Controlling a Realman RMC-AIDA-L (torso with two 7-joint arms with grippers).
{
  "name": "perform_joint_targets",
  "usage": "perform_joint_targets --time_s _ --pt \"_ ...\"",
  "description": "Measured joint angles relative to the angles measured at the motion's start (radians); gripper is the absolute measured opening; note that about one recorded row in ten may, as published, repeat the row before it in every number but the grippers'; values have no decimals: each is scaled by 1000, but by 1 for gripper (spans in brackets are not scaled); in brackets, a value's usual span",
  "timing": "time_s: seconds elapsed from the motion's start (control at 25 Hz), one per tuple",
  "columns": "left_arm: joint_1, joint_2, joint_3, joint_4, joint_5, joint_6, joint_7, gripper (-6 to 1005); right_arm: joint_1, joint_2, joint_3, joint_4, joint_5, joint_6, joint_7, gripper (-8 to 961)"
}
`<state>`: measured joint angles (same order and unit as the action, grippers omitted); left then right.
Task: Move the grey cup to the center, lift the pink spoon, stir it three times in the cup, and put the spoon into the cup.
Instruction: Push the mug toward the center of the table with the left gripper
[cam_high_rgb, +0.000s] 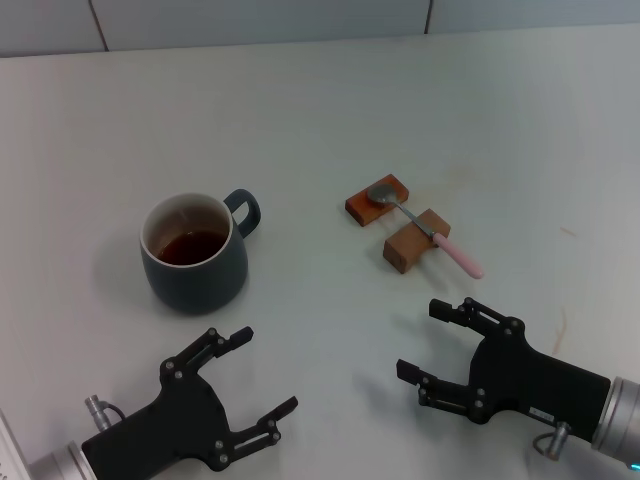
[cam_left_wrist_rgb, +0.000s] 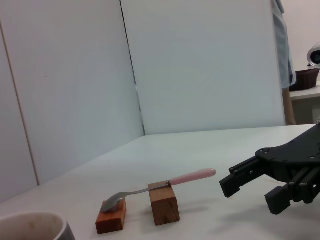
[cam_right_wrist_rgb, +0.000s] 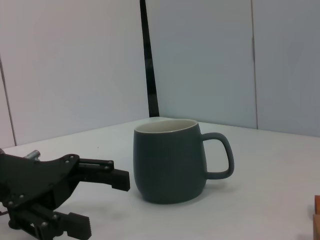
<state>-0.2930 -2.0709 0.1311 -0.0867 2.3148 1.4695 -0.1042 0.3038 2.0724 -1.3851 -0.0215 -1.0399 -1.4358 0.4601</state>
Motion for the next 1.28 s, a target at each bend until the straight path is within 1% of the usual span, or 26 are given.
perform_joint_targets --time_s 0.32,0.36,0.44,0.48,0.56,0.6,0.64,0.68,0.72,0.8,0.84,0.88,0.92,0.96,1.0,1.04,1.08,1.16,1.2,1.28 --pt "-2 0 -3 -2 -2 3 0 842 1 0 -2 0 0 0 0 833" --pt "-1 0 -9 -3 -5 9 1 842 1 0 -2 0 0 0 0 833" --pt "15 0 -47 -4 -11 41 24 843 1 0 -2 0 0 0 0 833" --pt "49 2 -126 1 -14 97 102 843 1 0 -2 0 0 0 0 833" --pt "84 3 -228 0 -21 138 173 843 1 0 -2 0 0 0 0 833" --pt "101 3 -295 -3 -27 150 200 827 0 0 -2 0 0 1 0 833" --pt "101 3 -295 -3 -27 150 200 811 0 0 -2 0 0 1 0 833" --pt "125 -2 -417 -15 -32 149 252 795 0 0 -2 0 0 3 0 833" --pt "125 -2 -417 -15 -32 149 252 780 0 0 -3 0 0 3 0 833" --pt "137 -6 -537 -52 -34 95 335 748 -1 0 -3 0 0 4 0 834" --pt "138 -7 -571 -67 -35 71 362 732 -1 0 -3 0 0 4 0 834" --pt "133 -7 -661 -113 -36 -15 450 677 -1 0 -3 0 0 5 0 834" --pt "133 -7 -661 -113 -36 -15 450 621 -1 0 -3 0 0 5 0 834" --pt "129 -7 -688 -132 -36 -51 488 565 -1 0 -3 0 0 5 0 834" --pt "111 -7 -728 -174 -36 -146 578 510 0 0 -3 0 0 6 0 834" --pt "111 -7 -728 -174 -36 -146 578 477 0 0 -3 0 0 6 0 834" --pt "88 -7 -723 -191 -33 -211 628 445 -1 0 -3 -1 0 6 0 834" --pt "76 -8 -712 -196 -31 -236 644 379 -1 0 -3 -2 0 6 0 834" --pt "70 -8 -699 -202 -30 -250 651 346 -2 0 -3 -1 0 6 0 834" --pt "57 -8 -642 -225 -30 -279 672 281 -5 1 -3 -2 0 6 0 833"
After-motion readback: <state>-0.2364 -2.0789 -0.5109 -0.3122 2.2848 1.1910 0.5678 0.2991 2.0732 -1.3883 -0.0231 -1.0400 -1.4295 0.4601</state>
